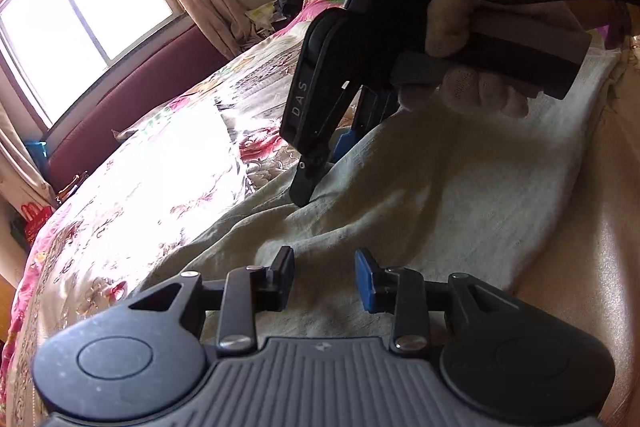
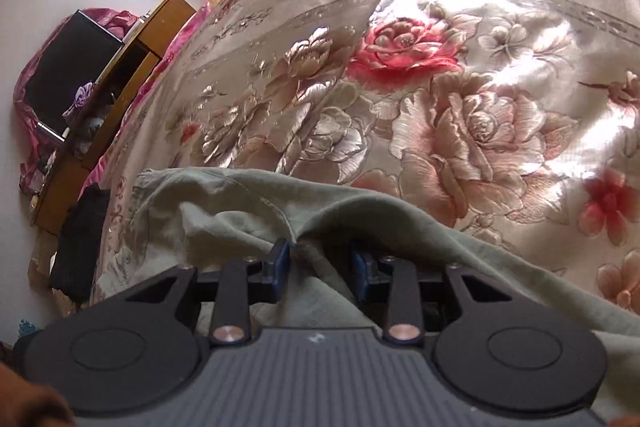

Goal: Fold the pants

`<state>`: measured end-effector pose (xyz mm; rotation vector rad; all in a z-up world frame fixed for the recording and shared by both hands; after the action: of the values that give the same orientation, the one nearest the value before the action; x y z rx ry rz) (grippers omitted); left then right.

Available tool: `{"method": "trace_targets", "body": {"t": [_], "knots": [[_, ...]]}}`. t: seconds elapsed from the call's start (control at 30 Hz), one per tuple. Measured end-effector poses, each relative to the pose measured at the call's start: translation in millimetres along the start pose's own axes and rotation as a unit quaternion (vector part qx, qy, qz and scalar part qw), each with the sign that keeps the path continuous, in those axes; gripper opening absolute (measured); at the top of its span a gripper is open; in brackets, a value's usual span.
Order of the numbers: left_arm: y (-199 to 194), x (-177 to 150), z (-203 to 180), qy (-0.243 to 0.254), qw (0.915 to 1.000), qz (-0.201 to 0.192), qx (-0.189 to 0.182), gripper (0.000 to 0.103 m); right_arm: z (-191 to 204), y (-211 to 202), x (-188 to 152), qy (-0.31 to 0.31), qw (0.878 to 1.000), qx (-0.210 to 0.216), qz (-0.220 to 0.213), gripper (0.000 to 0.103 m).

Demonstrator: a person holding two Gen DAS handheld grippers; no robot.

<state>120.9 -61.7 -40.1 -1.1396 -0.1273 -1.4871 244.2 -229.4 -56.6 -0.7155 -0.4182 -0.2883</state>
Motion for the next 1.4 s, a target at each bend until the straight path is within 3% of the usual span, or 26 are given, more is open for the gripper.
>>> {"method": "trace_targets", "body": {"t": [0.03, 0.1, 0.13, 0.23, 0.37, 0.43, 0.57, 0.73, 0.9, 1.0, 1.07, 1.27, 1.33, 1.4], "knots": [[0.5, -1.5, 0.8, 0.002, 1.0, -0.002, -0.001, 0.05, 3.3, 1.5, 0.7, -0.004, 1.0, 0.007, 0.007, 0.033], [1.0, -2.9, 1.6, 0.002, 1.0, -0.006, -0.003, 0.051, 5.8, -1.1, 3.2, 0.016, 0.999, 0.032, -0.001, 0.012], [1.9, -3.4, 2.4, 0.001, 1.0, -0.008, -0.003, 0.053, 7.9, -3.4, 7.6, 0.021, 0.999, 0.044, -0.01, 0.007], [5.3, -3.6, 5.4, -0.007, 1.0, -0.007, -0.001, 0.056, -3.2, -12.2, 27.4, 0.055, 0.996, 0.048, -0.049, 0.007], [14.6, -7.1, 1.1, -0.005, 0.9999, 0.015, 0.0, 0.059, -48.6, -8.1, 49.6, 0.185, 0.977, 0.075, -0.08, 0.008], [14.0, -6.3, 0.4, -0.006, 0.9999, 0.016, -0.002, 0.059, -48.5, -4.6, 50.2, 0.161, 0.983, 0.049, -0.077, 0.008], [10.1, -4.8, 1.7, 0.012, 0.9998, 0.014, -0.004, 0.06, -41.4, -7.6, 47.4, 0.136, 0.989, 0.04, -0.047, 0.021], [6.2, -5.4, 1.1, 0.022, 0.9997, 0.014, -0.003, 0.061, -34.4, -52.6, 31.3, 0.096, 0.994, 0.02, -0.043, 0.022], [10.5, -1.7, 0.2, 0.035, 0.9993, 0.017, 0.004, 0.061, -32.8, -84.5, 0.3, 0.026, 0.997, -0.069, 0.003, 0.022], [11.9, -1.6, -0.1, 0.041, 0.999, 0.019, 0.006, 0.062, -28.9, -88.1, -21.0, -0.018, 0.991, -0.118, 0.062, 0.019], [11.4, -0.7, -0.6, 0.042, 0.9989, 0.02, 0.008, 0.064, -22.0, -89.5, -25.6, -0.049, 0.986, -0.14, 0.071, 0.022], [10.4, -0.1, -1.8, 0.041, 0.9989, 0.021, 0.009, 0.065, -15.3, -72.7, 7.3, -0.033, 0.998, -0.058, -0.008, 0.026], [9.3, -0.7, -1.0, 0.044, 0.9988, 0.02, 0.008, 0.065, -20.4, -51.4, 18.5, -0.013, 0.999, -0.035, -0.005, 0.027], [8.4, -2.4, -0.1, 0.044, 0.9988, 0.019, 0.006, 0.065, -22.8, -34.2, 24.3, 0.001, 0.999, -0.034, 0.001, 0.021]]}}
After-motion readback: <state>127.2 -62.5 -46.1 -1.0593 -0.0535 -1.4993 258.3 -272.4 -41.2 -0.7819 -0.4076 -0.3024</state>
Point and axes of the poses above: each gripper's, at about its wrist camera, not at the fingertips, and y roughly the way its jaws point, z to its left, x to its top, the point moved 3 cm from there along y, roughly the way its jaws point, and after that the axes turned 10 degrees about x, right-handed, at the moved point
